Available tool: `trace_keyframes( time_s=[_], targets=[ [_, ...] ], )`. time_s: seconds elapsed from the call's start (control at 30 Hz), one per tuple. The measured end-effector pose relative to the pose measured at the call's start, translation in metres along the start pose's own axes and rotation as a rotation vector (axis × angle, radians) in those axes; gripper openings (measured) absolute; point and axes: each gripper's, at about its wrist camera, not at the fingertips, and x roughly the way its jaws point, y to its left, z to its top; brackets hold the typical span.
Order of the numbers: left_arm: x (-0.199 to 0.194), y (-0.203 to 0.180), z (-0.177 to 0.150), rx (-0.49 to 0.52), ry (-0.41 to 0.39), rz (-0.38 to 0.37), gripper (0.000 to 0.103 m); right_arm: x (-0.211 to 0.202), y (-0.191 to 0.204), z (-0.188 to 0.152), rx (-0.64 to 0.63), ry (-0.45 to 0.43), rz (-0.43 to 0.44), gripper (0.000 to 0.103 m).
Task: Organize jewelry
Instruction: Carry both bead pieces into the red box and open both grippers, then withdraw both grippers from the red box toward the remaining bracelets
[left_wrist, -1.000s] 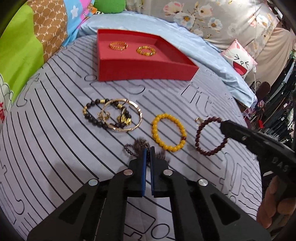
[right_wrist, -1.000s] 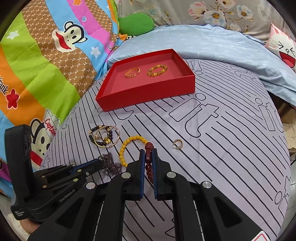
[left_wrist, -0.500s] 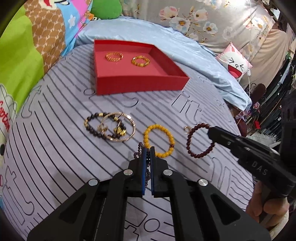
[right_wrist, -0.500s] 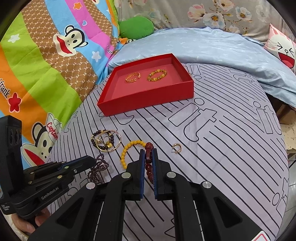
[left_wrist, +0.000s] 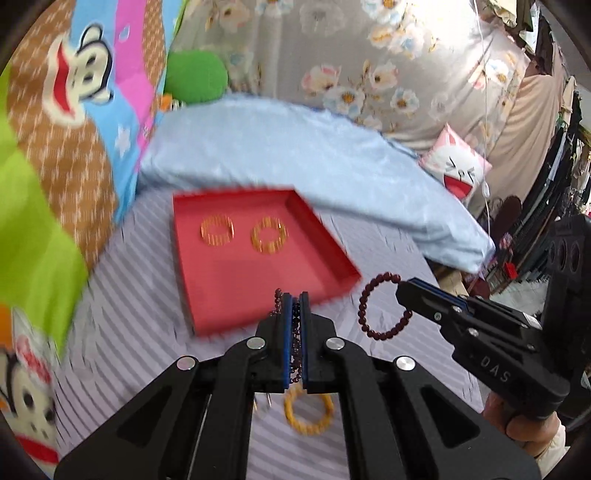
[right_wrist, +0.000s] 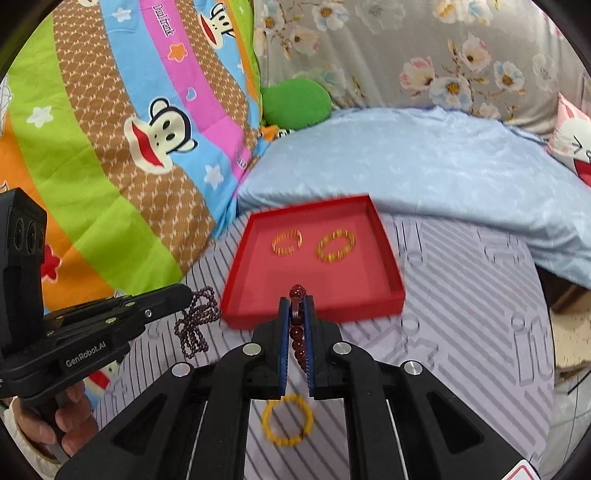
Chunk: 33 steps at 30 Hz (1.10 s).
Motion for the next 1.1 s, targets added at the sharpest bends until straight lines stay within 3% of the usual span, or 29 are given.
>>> trace_keyframes(
  time_s=[0.2,0.3,0.57,0.73,0.77,0.87,0.97,1.1],
  targets=[
    [0.038,0.013,0.051,0.008,-0.034,0.018,0.003,0.048,-0.012,0.045,0.017,0.000,-0.010,0.007],
    [0.068,0.024,0.062,-0.009,-0.002,0.024,0.003,0.082,-0.023,0.054,0.036,0.035,-0.028,0.007],
    [0.135,0.055,0.057,-0.047,0.084,0.070,0.003,0.148,-0.049,0.044,0.080,0.129,-0.075,0.007],
    [0.160,0.070,0.051,-0.078,0.121,0.073,0.004,0.167,-0.055,0.037,0.091,0.153,-0.082,0.008],
    [0.162,0.073,0.049,-0.089,0.113,0.085,0.004,0.167,-0.055,0.037,0.093,0.148,-0.080,0.013],
    [0.162,0.078,0.049,-0.105,0.105,0.106,0.016,0.163,-0.050,0.036,0.083,0.132,-0.083,0.028],
    [0.156,0.075,0.048,-0.087,0.081,0.156,0.034,0.157,-0.041,0.036,0.062,0.118,-0.083,0.034],
    [0.141,0.063,0.045,-0.035,0.053,0.221,0.038,0.144,-0.030,0.034,0.035,0.100,-0.078,0.036]
  ],
)
